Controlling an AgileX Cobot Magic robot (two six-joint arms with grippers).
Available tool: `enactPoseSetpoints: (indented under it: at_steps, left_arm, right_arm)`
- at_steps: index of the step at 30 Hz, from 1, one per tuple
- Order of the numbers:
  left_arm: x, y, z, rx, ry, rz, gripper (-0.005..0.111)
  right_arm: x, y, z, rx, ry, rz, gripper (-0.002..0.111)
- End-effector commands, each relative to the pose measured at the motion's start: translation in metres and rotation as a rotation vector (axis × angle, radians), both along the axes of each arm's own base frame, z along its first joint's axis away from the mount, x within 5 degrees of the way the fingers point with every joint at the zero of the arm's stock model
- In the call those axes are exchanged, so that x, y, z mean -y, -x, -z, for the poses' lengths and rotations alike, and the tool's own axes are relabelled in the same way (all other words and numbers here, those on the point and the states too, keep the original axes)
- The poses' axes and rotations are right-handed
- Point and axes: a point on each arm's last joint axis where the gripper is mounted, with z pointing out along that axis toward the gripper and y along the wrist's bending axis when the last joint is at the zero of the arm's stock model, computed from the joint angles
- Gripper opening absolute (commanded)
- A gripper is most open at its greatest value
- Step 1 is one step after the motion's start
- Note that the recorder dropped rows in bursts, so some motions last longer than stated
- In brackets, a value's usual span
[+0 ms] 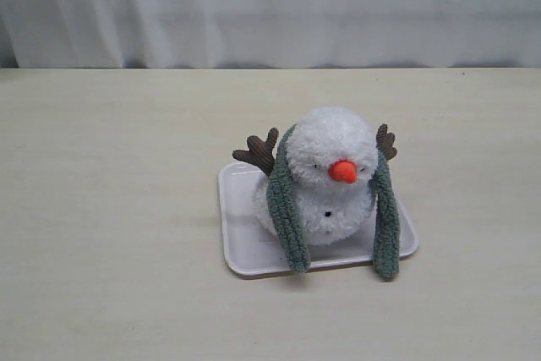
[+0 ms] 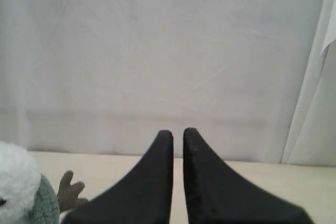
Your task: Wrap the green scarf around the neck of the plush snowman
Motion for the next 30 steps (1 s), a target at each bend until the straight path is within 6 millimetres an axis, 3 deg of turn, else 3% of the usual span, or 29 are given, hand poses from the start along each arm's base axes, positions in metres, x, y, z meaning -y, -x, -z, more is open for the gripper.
enactPoseSetpoints:
  at_steps: [1,17,30]
  left_arm:
    - [0.000,0.000,0.000,0.011,-0.003,-0.003,0.000]
    - [0.000,0.000,0.000,0.011,-0.003,-0.003,0.000]
    - [0.000,0.000,0.000,0.013,-0.003,-0.003,0.000]
  right_arm:
    - [0.000,-0.001,0.011,-0.051,-0.003,0.003,0.007]
    - [0.000,-0.001,0.034,-0.297,-0.111,0.005,0.007]
    - [0.001,0.000,0.038,-0.348,-0.073,0.010,0.007]
